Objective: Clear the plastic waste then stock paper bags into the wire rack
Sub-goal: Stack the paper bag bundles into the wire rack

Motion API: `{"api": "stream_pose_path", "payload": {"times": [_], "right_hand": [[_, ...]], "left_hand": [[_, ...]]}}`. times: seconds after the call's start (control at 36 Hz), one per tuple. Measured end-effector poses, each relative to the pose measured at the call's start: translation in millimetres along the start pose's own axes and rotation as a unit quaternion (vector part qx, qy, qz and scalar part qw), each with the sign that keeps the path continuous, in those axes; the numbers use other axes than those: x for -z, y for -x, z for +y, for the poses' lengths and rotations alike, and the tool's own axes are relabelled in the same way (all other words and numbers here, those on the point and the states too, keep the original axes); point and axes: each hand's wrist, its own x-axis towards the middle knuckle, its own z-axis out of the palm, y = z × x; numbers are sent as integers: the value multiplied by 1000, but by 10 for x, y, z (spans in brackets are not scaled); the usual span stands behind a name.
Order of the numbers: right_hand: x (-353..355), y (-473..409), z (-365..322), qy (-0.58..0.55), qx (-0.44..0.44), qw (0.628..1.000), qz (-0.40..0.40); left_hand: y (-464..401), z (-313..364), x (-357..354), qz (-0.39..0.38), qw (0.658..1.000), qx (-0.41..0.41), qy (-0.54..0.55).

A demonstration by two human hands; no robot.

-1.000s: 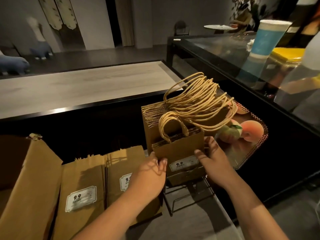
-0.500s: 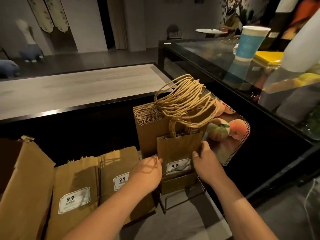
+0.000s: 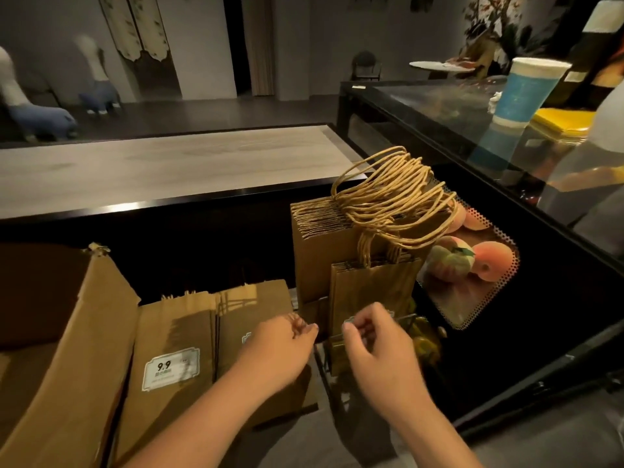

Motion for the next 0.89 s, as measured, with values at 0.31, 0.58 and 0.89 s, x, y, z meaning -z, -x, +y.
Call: {"api": "stream_pose_path", "payload": {"times": [0.31,0.58,0.89], "right_hand": [[-910,-260,-134,-3,-108,965,-239],[-1366,-356,-116,145,-183,941,-246],[-1530,-309,-45,150,-154,960,-182]], "left_hand": [[29,-969,247,90,986,140,18],[51,-1459,90,39,974,121,-186],[46,-1837,-152,91,952,87,-278]]}}
